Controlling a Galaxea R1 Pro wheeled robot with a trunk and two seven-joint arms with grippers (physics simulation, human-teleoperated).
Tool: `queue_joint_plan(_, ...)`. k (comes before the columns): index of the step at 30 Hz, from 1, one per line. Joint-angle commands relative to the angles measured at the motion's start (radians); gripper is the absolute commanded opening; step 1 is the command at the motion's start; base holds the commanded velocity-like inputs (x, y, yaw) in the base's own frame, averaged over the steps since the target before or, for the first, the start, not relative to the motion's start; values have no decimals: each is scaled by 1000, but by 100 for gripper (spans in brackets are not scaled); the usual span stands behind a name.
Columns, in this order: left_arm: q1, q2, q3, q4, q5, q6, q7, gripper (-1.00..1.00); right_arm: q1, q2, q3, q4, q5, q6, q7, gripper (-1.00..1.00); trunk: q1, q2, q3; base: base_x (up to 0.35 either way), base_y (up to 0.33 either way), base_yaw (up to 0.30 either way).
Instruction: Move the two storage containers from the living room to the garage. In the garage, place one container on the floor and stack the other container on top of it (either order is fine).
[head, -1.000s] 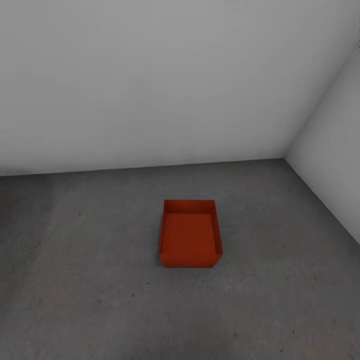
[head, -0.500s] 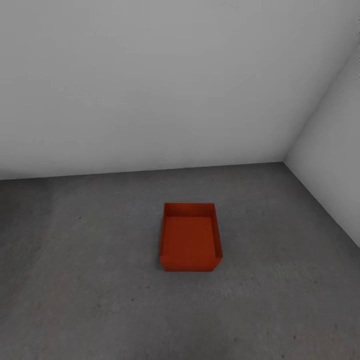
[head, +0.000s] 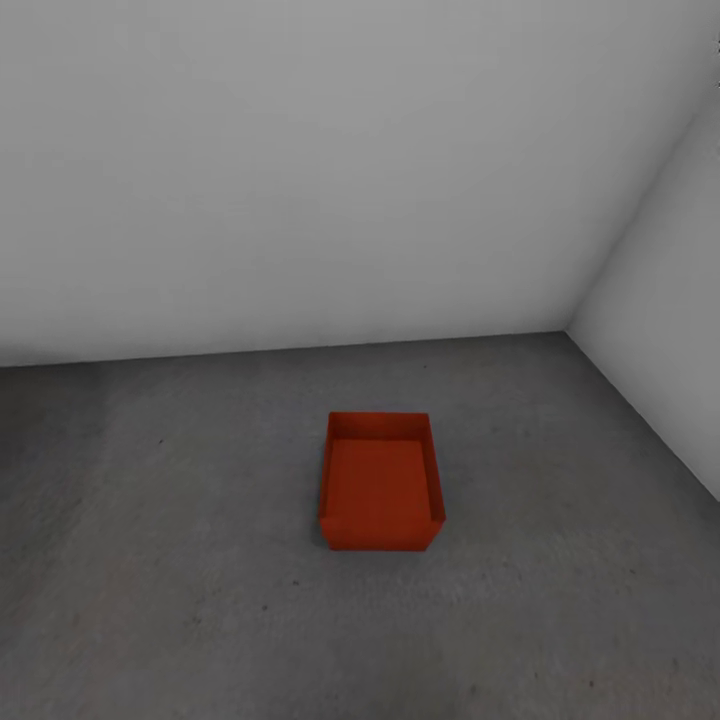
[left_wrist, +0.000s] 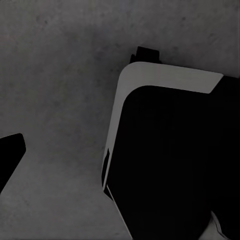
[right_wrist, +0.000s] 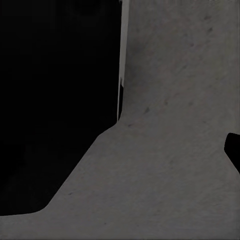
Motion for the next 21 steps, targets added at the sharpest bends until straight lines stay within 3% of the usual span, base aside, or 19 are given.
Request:
queue_joint_plan(1, 0, 0, -8, 0, 9, 3, 2, 100, -1, 0, 8, 3, -9, -6, 0, 100, 0, -1, 1, 0, 0, 0)
queue_joint_plan(16, 0, 0, -8, 0, 8, 4, 2, 100, -1, 2, 8, 3, -9, 0, -6, 100, 0, -1, 25, 0, 0, 0)
queue_joint_plan(21, 0, 0, -8, -1, 8, 4, 3, 100, 2, 14, 7, 3, -8, -7, -15, 100, 0, -1, 34, 0, 0, 0)
